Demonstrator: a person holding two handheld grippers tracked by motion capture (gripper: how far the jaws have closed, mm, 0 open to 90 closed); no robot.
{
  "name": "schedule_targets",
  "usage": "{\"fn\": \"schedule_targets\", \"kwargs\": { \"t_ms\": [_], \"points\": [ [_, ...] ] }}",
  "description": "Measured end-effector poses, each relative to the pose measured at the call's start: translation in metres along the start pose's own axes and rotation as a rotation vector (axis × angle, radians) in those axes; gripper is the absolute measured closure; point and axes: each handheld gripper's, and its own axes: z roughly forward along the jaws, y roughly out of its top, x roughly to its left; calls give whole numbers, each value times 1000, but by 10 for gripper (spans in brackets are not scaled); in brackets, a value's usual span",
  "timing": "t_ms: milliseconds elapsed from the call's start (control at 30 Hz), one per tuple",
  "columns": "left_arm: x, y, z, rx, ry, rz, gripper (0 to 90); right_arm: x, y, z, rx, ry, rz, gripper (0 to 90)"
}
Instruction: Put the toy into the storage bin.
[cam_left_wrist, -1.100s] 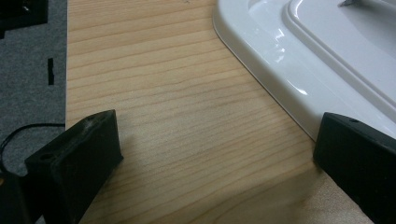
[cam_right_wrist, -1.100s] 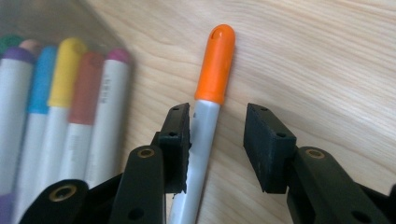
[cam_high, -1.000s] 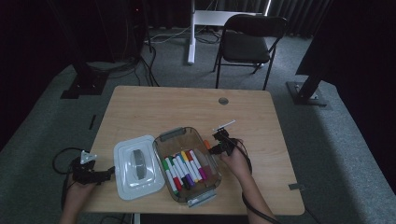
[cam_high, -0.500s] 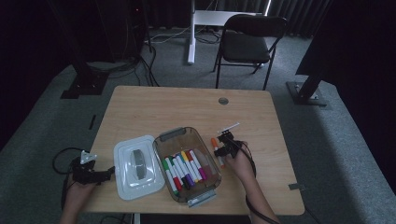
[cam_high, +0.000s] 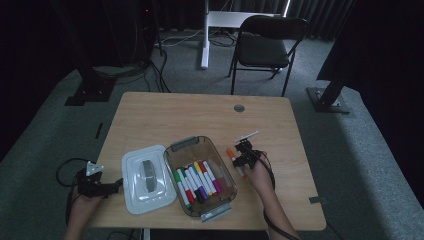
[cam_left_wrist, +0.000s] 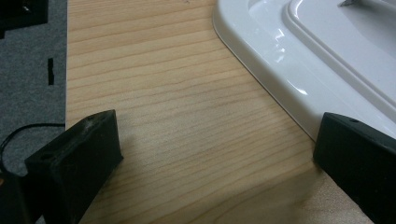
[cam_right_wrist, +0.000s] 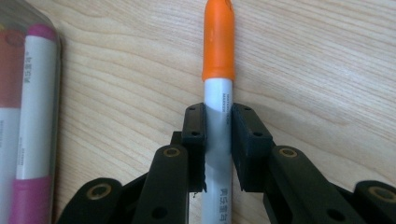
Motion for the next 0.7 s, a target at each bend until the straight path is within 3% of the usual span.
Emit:
{"fn": "schedule_targets", "kwargs": {
  "t_ms": [200,300,500,700],
  "points": [
    [0,0,0,0,0,0,12,-3,-1,-11,-16,5,35,763],
    [0,0,0,0,0,0,12,-4,1,-26,-45,15,60,764],
    [0,0,0,0,0,0,12,1,5,-49,-80,43,64,764],
    [0,0,0,0,0,0,12,16,11,-78,-129,47,32,765]
  ]
}}
